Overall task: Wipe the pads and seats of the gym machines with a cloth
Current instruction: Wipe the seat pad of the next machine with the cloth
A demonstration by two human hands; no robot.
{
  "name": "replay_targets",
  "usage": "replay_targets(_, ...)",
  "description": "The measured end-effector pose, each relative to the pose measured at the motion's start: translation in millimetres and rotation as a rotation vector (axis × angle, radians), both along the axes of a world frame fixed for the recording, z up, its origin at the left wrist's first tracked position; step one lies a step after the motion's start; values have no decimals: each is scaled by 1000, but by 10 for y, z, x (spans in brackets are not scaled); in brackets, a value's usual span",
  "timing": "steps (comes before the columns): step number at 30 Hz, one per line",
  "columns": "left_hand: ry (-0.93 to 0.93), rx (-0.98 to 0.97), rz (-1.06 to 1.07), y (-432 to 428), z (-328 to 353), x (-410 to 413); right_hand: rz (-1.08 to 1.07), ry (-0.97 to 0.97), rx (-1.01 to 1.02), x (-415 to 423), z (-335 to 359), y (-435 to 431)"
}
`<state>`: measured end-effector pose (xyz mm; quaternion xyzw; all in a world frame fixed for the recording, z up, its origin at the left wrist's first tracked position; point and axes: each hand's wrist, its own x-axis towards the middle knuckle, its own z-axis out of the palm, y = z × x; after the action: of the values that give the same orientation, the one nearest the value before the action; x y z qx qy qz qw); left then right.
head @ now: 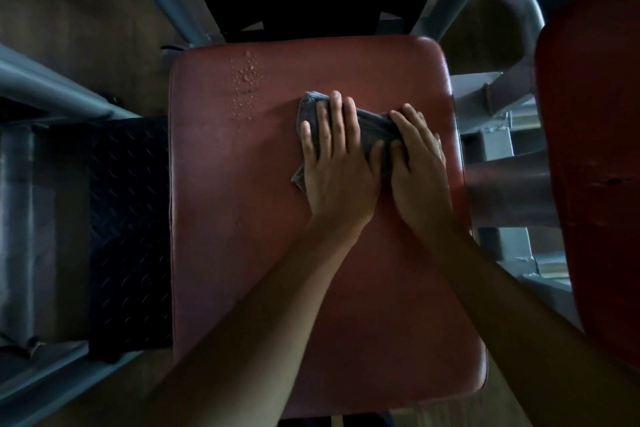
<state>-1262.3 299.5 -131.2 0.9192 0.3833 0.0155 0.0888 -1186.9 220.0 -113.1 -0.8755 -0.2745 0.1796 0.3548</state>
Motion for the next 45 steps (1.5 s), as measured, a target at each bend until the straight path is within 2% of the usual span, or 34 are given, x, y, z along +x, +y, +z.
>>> replay_targets(6,41,8,-146,210,43,-481,-7,-59,-99,-34,30,79)
replay_targets(13,98,16,-64,402,117,-1069,-24,-161,-181,-243,25,324)
replay_targets(20,62,-70,142,674,170,-1138,37,-270,-176,-167,-96,953)
replay_targets(26,-32,-174,536,618,239,-824,-20,-360,-234,-206,-236,1054)
replay_targets(28,-31,-132,581,619,190,-722,-20,-368,-234,-210,-234,1062)
replay_targets(30,5,-77,558,658,163,-653,-26,-372,-234,-203,-231,1075)
replay_targets(32,50,-31,446,698,161,-689,-33,-377,-239,-209,-231,1078)
replay_targets(36,128,3,-187,637,140,-1089,-37,-385,-245,-218,-226,1079)
replay_targets(38,148,25,-370,761,115,-1244,-40,-388,-240,-219,-228,1082)
replay_targets(40,137,55,-325,940,100,-1220,-42,-389,-239,-221,-232,1081)
replay_targets(43,113,66,7,938,131,-971,-48,-390,-241,-211,-240,1091)
replay_targets(44,105,46,41,861,132,-920,-50,-393,-241,-211,-243,1087)
replay_targets(45,102,33,-10,787,118,-919,-52,-399,-238,-210,-245,1084)
